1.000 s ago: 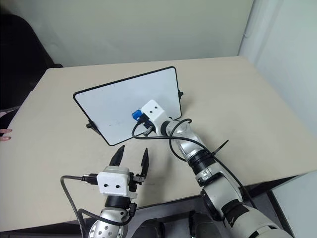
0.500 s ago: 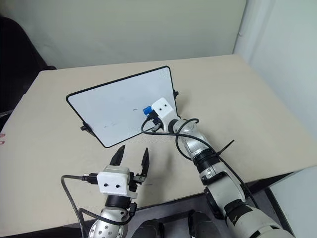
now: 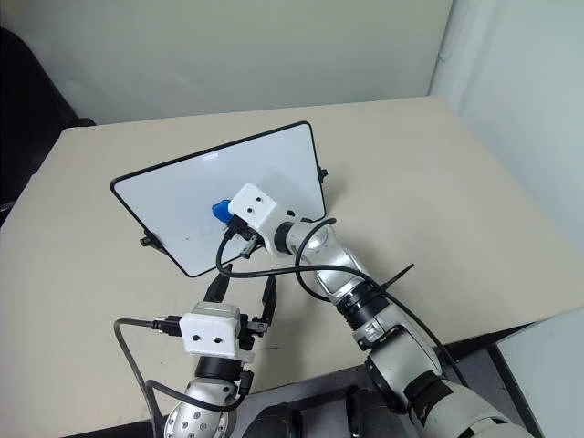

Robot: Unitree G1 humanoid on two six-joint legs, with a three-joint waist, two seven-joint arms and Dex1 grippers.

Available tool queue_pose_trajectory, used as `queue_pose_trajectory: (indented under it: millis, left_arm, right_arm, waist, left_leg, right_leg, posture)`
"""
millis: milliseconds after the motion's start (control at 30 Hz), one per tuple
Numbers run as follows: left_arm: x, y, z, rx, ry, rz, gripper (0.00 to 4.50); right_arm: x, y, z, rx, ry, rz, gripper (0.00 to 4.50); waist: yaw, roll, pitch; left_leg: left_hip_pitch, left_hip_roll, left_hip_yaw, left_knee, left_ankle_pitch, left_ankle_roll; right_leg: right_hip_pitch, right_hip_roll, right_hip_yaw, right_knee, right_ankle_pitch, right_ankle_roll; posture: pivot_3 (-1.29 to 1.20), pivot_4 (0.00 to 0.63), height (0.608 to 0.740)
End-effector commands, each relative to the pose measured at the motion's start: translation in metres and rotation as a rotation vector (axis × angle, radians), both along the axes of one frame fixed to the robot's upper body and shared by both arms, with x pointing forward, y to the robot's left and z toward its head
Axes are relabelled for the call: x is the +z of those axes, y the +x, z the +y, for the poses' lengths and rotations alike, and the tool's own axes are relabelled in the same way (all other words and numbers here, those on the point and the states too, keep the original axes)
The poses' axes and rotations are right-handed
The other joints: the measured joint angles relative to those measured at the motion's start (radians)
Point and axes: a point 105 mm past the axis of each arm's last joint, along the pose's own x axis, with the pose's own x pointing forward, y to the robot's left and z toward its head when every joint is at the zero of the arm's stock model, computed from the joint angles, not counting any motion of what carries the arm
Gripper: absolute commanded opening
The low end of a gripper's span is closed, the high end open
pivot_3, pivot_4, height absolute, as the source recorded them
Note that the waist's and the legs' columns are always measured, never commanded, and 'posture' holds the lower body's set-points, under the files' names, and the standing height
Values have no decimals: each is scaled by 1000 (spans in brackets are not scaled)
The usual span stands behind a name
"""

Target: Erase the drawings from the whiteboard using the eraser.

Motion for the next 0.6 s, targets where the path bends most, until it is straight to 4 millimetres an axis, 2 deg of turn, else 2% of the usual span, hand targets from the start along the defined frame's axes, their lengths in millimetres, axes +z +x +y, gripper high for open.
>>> queue_pose_trajectory:
  millis: [33,133,300,600]
  left_arm:
    - [8,-3,-1,-1,-13,-31,3423]
    - [8,-4,0,4,-12,-31,3423]
    - [8,-4,-1,2,-10,-31,3423]
    - [9,-5,-2,-2,-10,-30,3423]
  right_arm:
    - [12,-2,10,11,15,-32,384]
    - [15,10,4,-56,40,-19,384]
    - [23,30,-13,-169,99,1,384]
    - [17,44,-27,-252,56,-20,384]
  waist:
    - [-1,0,0]
    - [0,0,0]
    - [3,0,0]
    - [7,0,0]
  left_leg:
    - [0,0,0,0,0,0]
    - [1,0,0,0,2,2]
    - [1,0,0,3,4,5]
    - [1,-1,-1,4,8,8]
  right_leg:
    - [0,0,0,0,0,0]
    - [0,0,0,1,-2,4]
    - [1,0,0,2,0,3]
    - [3,0,0,-1,0,2]
  posture:
    - [0,150,740]
    - [0,150,740]
    - [0,150,740]
    - [0,150,740]
